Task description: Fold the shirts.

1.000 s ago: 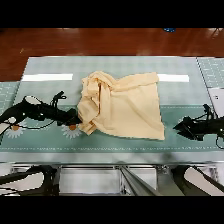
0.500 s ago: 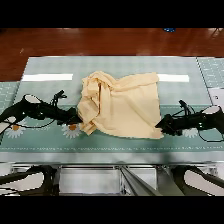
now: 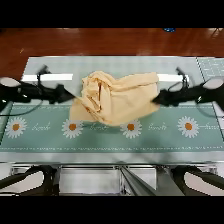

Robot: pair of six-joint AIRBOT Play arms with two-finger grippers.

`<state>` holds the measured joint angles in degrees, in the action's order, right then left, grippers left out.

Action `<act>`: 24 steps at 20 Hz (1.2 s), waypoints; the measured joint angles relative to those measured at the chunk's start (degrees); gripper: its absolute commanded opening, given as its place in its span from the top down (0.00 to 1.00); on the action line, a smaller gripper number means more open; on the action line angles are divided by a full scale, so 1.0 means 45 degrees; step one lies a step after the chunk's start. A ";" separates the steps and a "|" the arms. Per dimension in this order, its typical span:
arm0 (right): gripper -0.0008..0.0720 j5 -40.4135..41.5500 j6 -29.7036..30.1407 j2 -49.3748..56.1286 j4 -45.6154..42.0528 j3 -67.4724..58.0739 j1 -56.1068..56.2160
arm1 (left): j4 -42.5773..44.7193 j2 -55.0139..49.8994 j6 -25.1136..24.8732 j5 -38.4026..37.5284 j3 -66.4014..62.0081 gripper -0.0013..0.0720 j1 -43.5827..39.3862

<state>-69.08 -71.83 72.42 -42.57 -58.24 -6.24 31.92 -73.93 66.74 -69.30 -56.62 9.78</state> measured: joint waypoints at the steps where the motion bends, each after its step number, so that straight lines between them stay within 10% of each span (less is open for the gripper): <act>1: 0.96 -0.0267 -0.0185 -0.0199 -0.0160 -0.1486 -0.0029 | -0.0510 0.0359 0.0005 -0.0053 -0.0865 0.95 0.0369; 10: 0.95 -0.1020 -0.1962 -0.2205 -0.2239 -1.2696 -0.0330 | -0.2715 0.3672 0.1030 0.0627 -0.9544 0.95 0.3944; 17: 0.95 -0.1787 -0.2239 -0.5586 -0.4741 -1.3376 -0.0345 | -0.1681 0.6815 0.1341 0.1268 -1.1594 0.95 0.5960; 24: 0.95 -0.3283 -0.2531 -0.7694 -0.5935 -1.0593 -0.0345 | 0.3026 0.8558 0.2336 0.0617 -1.1618 0.95 0.2754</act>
<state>-83.85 -83.22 37.80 -69.28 -105.91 -7.79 45.54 -35.42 77.25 -66.52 -108.90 22.17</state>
